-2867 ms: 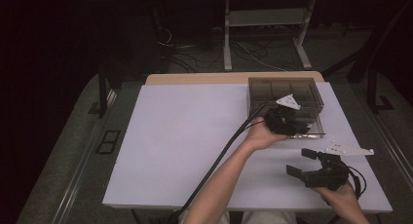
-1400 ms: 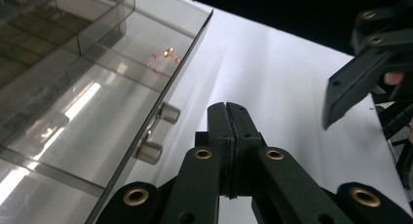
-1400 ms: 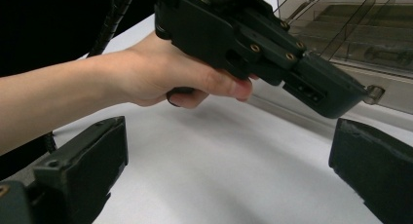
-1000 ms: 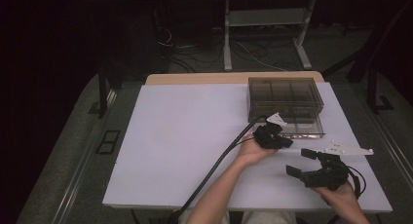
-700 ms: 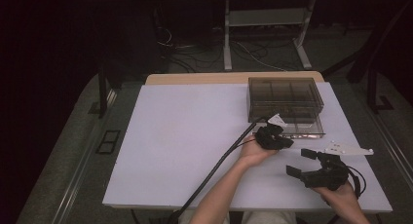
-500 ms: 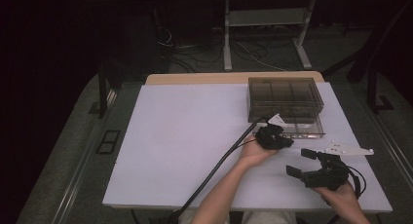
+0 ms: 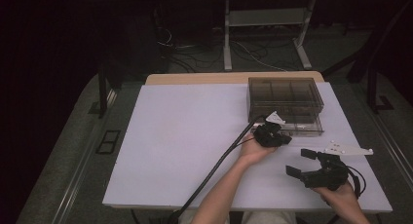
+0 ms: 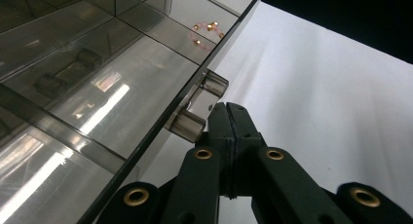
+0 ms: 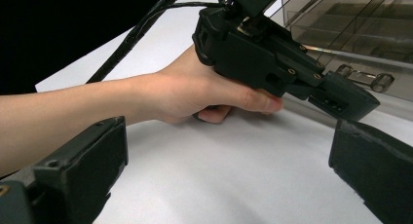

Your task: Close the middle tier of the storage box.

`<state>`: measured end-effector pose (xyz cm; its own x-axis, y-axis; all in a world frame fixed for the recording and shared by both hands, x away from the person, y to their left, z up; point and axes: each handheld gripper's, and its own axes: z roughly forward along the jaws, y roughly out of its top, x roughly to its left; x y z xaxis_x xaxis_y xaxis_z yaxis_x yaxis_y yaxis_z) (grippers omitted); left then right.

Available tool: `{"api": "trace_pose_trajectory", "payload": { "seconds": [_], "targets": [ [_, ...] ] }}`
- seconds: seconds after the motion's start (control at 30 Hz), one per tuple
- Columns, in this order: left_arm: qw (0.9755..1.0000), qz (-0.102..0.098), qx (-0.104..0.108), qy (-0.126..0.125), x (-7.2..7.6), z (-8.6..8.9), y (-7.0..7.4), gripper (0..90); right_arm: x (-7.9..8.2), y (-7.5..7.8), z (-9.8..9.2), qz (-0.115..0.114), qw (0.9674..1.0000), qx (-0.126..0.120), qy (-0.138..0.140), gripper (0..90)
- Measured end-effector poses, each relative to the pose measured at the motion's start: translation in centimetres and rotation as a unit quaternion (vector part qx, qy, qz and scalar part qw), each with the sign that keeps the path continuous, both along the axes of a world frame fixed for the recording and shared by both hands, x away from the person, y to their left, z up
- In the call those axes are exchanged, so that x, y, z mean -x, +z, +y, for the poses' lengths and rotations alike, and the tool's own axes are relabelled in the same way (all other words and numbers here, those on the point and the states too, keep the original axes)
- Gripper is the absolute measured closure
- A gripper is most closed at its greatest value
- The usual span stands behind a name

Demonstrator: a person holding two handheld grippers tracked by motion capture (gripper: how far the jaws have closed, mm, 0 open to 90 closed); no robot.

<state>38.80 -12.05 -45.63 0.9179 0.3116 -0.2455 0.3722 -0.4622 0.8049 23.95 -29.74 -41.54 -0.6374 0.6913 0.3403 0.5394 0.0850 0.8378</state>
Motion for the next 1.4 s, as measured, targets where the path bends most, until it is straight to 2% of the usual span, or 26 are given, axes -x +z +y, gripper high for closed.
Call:
{"api": "trace_pose_trajectory", "payload": {
  "seconds": [0.37, 0.67, 0.93, 1.07, 1.4],
  "targets": [
    [0.9999, 0.005, 0.010, 0.011, -0.5, 0.3, 0.1, 89.2, 0.0, 0.0, 0.0, 0.000, 1.0000, 0.000, 0.001, 0.2],
    [0.9999, -0.004, 0.010, 0.013, -0.8, 0.2, 0.3, 89.3, 0.0, 0.0, 0.0, -0.001, 1.0000, 0.001, 0.001, 0.2],
    [0.9996, 0.005, 0.018, 0.023, -1.0, 0.2, 0.3, 89.3, 0.0, 0.0, -0.1, -0.001, 1.0000, 0.001, 0.000, 0.2],
    [0.9996, 0.001, 0.016, 0.022, -1.1, 0.2, 0.3, 89.3, 0.0, 0.0, 0.0, -0.001, 1.0000, 0.001, 0.000, 0.2],
    [0.9993, 0.007, 0.020, 0.032, -1.4, 0.2, 0.2, 89.3, -0.1, -0.1, 0.0, 0.001, 1.0000, 0.002, 0.001, 0.2]
  ]
}}
